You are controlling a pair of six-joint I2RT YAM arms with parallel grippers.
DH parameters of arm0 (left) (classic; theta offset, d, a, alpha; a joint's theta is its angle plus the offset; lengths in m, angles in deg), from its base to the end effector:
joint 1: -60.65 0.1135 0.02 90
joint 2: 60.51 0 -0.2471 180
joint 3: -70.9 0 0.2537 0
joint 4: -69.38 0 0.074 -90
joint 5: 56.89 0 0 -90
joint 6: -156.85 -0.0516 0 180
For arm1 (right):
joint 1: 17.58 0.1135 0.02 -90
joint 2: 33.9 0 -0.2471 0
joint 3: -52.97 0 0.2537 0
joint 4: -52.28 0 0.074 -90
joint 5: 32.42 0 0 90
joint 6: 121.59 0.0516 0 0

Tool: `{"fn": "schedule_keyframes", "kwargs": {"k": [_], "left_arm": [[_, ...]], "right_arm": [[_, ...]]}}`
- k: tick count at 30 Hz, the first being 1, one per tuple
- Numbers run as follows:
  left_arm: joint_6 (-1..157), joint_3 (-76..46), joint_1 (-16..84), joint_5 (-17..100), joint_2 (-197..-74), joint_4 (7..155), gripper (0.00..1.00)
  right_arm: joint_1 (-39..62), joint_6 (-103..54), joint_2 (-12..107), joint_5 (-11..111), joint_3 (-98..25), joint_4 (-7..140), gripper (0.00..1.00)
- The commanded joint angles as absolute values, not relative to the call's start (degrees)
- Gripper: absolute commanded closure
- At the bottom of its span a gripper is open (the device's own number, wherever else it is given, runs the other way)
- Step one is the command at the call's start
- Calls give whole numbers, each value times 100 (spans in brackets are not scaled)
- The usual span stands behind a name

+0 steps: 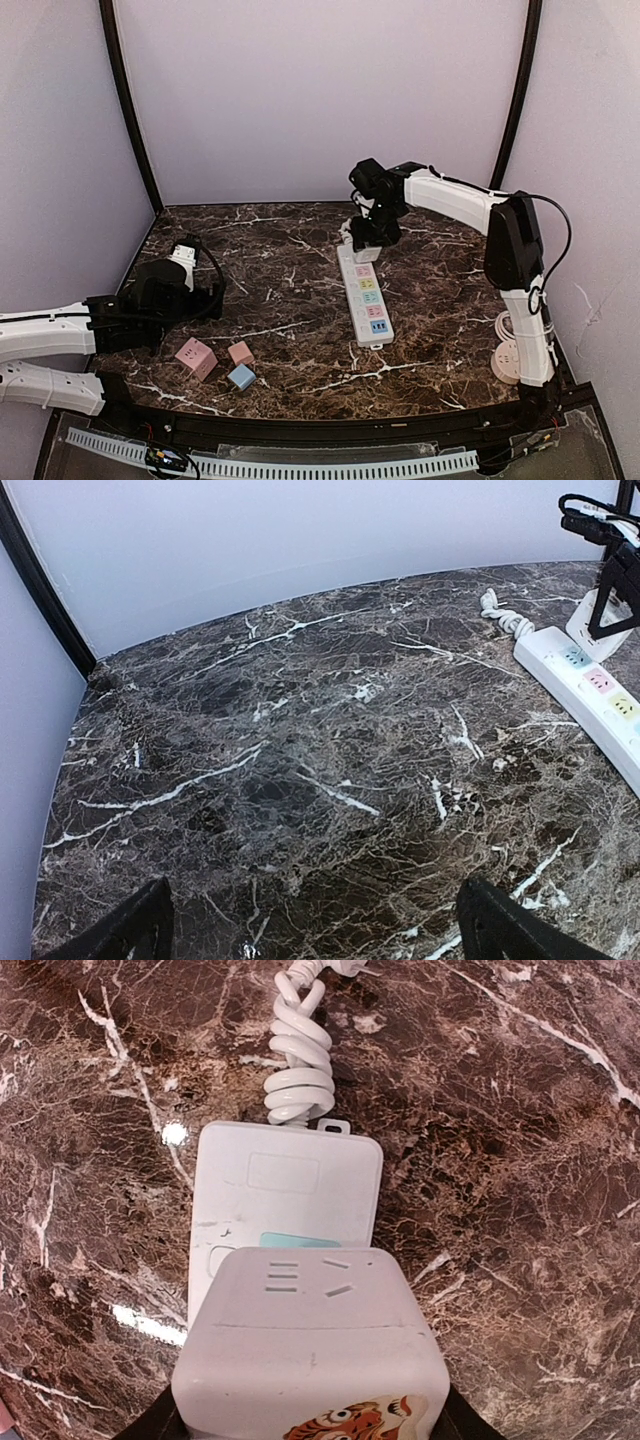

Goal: Insert the plug

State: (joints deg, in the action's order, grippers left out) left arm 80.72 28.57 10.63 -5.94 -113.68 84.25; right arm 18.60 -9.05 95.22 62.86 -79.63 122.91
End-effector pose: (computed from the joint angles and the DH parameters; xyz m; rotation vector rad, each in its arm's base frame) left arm 0.1687 -0.1506 0.2141 0.1840 1.9060 -0.0590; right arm 0.3885 0.2782 0.2051 -0.3006 2.7286 0.1617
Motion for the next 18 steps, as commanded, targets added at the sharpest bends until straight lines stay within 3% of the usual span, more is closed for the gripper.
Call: {"fn": "schedule_keyframes", "kwargs": {"k": [1, 18], "left_arm": [[8127, 2997, 1085, -565, -11265, 8557, 1], [8135, 3016, 1087, -574, -11211, 8552, 1]], "right_arm": [[1814, -913, 9684, 6153, -8172, 12196, 100], [1801, -861, 9587, 6077, -7916, 12129, 100]]}}
